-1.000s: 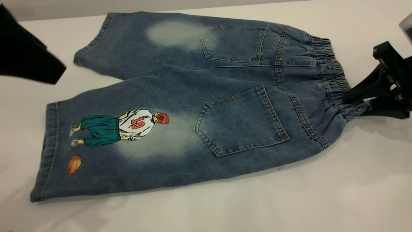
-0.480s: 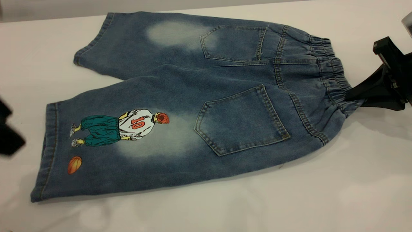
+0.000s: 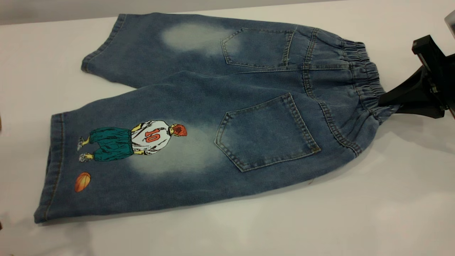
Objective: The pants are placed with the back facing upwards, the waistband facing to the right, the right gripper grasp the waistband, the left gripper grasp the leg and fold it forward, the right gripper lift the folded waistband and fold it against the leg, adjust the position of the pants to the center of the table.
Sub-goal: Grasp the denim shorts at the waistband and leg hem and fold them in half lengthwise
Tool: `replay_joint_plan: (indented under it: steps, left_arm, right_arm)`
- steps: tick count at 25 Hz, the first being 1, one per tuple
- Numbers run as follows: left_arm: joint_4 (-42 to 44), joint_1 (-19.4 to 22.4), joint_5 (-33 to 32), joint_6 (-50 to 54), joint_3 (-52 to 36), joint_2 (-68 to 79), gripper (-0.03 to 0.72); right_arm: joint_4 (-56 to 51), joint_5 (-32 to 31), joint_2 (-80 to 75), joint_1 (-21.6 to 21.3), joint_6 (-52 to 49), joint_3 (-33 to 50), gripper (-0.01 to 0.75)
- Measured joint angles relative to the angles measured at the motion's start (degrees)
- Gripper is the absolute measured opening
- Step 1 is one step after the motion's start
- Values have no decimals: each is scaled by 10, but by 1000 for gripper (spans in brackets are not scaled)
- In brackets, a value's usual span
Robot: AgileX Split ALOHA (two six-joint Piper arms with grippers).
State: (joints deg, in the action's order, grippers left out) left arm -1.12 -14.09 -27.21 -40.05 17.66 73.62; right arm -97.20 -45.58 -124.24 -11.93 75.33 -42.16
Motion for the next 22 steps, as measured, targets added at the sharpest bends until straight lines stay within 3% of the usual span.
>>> replay_joint_plan:
  steps: [13, 22]
  left_arm:
    - [28, 0, 182, 11, 3, 189, 459]
    - [30, 0, 229, -15, 3, 245, 446]
  right_arm:
    - [-18, -12, 0, 0, 11, 0, 26]
    - [-19, -13, 0, 0, 12, 0, 27]
